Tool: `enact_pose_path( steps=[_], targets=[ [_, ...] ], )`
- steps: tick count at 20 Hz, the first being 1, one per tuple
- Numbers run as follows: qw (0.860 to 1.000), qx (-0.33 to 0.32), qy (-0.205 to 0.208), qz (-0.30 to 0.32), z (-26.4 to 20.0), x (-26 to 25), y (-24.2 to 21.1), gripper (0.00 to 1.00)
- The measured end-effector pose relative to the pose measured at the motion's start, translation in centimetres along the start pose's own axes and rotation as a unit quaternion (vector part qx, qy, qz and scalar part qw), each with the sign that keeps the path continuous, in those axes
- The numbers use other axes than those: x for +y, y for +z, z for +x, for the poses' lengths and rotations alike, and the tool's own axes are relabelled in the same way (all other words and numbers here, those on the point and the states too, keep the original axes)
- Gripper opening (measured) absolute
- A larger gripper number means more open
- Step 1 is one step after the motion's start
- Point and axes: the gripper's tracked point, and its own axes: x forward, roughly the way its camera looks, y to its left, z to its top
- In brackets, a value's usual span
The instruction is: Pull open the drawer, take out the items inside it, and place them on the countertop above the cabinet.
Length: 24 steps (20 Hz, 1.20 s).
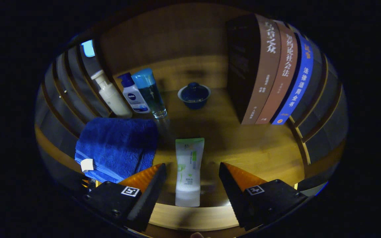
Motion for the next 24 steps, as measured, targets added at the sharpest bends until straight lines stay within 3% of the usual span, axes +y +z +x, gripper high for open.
enact_pose_path(
  steps=[5, 11, 18, 24],
  targets=[
    [0.991, -0.134, 0.001, -0.024, -5.8, 1.0, 1.3, 1.0],
    [0.954, -0.293, -0.006, -0.056, -16.2, 2.5, -0.6, 1.0],
    [0.926, -0.375, 0.003, -0.048, -23.4, 3.8, -8.5, 1.0],
    [0.917, -0.398, 0.002, -0.027, -23.2, 2.4, -16.5, 1.0]
  ],
)
